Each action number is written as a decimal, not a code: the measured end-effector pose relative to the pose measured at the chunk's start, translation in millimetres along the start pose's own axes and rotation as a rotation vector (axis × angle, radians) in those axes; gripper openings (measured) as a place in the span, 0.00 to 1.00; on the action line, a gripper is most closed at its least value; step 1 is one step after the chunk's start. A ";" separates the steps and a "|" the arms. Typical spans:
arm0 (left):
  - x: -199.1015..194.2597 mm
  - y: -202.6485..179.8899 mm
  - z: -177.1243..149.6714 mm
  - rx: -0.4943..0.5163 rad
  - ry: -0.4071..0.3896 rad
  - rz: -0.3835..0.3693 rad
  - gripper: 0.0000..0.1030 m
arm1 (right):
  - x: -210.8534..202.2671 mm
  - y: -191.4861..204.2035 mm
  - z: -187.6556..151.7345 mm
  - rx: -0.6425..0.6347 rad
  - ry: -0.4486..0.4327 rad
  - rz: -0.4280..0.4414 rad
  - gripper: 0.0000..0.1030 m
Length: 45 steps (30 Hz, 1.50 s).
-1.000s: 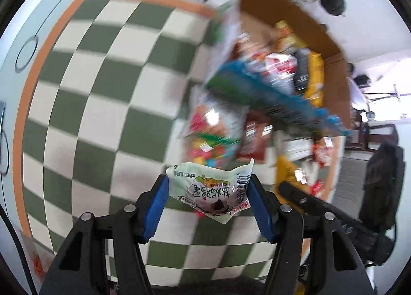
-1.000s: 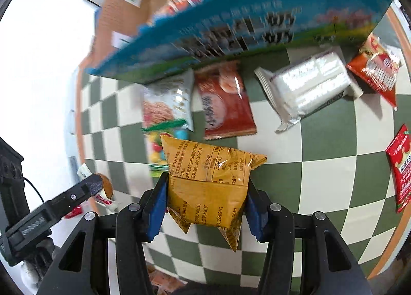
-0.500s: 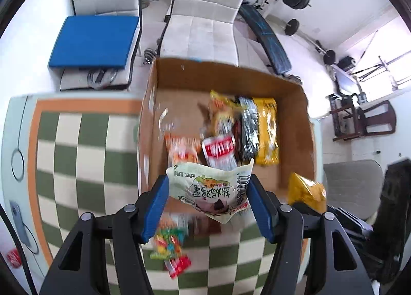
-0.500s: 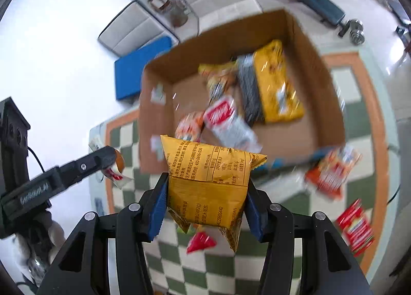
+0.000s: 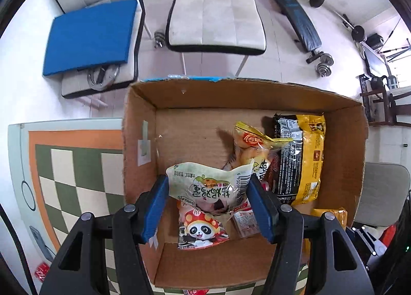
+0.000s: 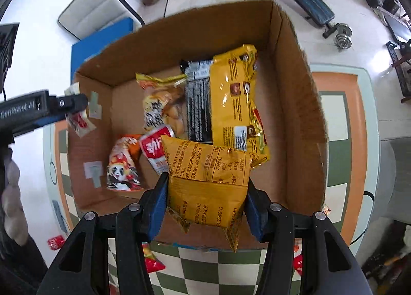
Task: Organize snacks
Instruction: 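Carry both bags into the box and open both tools to release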
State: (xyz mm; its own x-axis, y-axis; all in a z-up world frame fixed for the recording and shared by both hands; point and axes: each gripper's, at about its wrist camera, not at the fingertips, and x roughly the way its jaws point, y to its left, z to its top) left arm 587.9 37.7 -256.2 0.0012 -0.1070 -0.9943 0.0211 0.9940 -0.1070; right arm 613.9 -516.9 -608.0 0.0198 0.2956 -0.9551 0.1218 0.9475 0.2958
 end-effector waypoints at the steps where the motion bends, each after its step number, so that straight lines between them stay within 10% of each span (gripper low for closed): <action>1: 2.6 -0.2 1.6 0.001 0.011 0.006 0.59 | 2.6 -2.8 0.2 0.005 0.008 0.003 0.56; 7: 18.1 6.5 6.0 -0.027 0.077 0.018 0.60 | 14.2 -9.1 1.9 0.023 0.069 -0.010 0.81; 13: 9.5 5.1 -4.1 -0.023 0.048 0.007 0.87 | 7.0 -8.5 3.3 0.016 0.067 -0.028 0.90; 45: -131.3 -15.8 -204.4 -0.001 -0.455 0.098 0.87 | -111.7 17.7 -114.2 -0.081 -0.272 -0.039 0.91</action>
State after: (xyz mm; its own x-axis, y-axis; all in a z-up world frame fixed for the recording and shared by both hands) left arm 383.1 40.3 -124.7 0.4420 -0.0110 -0.8970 -0.0022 0.9999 -0.0134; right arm 500.5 -519.2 -494.1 0.2832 0.2254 -0.9322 0.0485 0.9674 0.2487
